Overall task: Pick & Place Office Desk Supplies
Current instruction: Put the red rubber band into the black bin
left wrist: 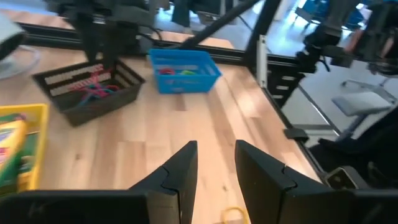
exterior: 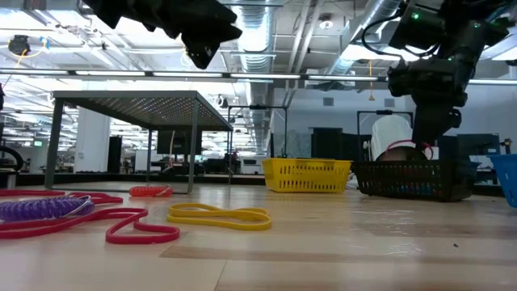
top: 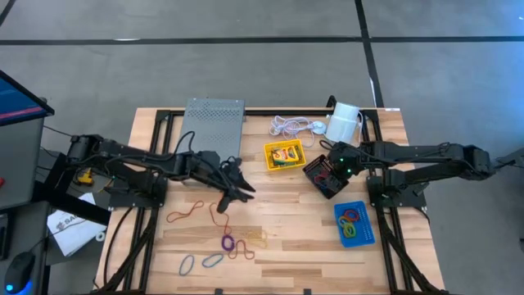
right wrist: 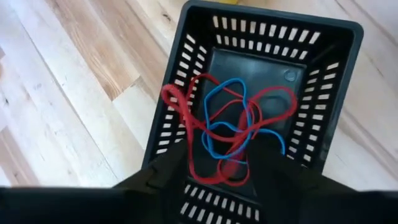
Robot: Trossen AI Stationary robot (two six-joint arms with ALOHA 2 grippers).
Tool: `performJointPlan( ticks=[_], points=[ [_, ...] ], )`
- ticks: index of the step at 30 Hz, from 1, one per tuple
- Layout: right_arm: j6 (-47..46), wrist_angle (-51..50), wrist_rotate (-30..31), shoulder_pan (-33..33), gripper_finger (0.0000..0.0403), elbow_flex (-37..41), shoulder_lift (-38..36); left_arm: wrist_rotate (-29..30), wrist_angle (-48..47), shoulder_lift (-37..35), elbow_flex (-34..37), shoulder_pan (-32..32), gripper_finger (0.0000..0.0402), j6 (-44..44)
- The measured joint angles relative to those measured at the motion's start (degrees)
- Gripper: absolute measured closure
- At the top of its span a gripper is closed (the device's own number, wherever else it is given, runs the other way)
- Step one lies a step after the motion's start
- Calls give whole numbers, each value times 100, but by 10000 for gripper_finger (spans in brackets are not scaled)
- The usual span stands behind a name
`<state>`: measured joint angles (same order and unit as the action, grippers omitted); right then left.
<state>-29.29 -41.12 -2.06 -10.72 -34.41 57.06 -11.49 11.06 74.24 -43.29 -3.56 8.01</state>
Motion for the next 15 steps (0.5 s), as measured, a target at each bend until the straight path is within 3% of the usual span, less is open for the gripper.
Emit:
performJointPlan(
  ticks=[7,11,15],
  points=[
    [-59,-41,64,-17,231,0,24,-2,1,0,0,-316,298,0],
    [-62,-380,-222,-71,247,0,156,-1,0,0,0,-423,298,0],
    [-188,-103,-587,-62,259,-17,192,-2,-26,0,0,-478,298,0]
  ],
)
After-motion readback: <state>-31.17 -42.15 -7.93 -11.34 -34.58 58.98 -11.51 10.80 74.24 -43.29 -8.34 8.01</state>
